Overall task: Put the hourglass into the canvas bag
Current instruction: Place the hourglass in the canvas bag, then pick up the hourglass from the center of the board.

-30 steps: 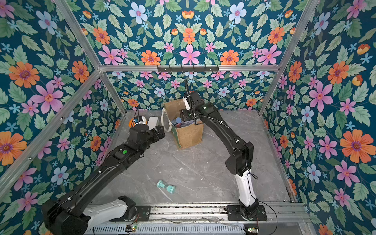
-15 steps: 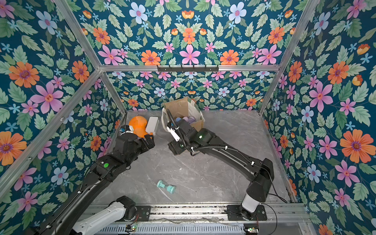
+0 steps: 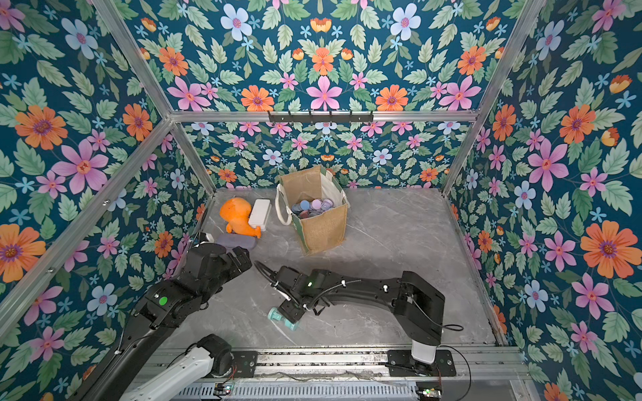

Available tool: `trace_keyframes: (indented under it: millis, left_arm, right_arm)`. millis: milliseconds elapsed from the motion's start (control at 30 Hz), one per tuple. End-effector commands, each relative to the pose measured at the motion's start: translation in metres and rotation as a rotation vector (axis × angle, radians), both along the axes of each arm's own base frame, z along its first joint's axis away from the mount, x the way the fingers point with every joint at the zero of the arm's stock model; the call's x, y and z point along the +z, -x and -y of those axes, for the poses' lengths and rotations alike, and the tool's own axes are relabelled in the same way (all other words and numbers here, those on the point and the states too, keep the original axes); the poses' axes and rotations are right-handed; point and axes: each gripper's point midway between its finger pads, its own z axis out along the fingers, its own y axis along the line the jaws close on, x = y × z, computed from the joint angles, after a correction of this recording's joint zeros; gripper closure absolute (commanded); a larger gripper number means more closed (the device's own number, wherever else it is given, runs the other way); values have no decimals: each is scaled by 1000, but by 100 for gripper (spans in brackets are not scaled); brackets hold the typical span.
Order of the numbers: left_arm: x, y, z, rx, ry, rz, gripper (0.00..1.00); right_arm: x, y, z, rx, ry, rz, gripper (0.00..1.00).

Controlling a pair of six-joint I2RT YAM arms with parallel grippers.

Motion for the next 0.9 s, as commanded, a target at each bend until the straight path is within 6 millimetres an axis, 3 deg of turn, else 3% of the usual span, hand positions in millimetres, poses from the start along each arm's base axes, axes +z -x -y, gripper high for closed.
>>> trace_keyframes:
  millis: [0,433,867]
  left_arm:
    - [-7,7,-6,24,-4,-24,0]
    - [-8,9,-10,37,-5,-22,0]
    - [-10,9,-9,34,-9,-25,0]
  right_arm:
    - [-10,7,-9,-3,-25,-18,29]
    - [-56,25,-5,36,91,-51,36]
    - [-67,25,-3,52,134,-37,48]
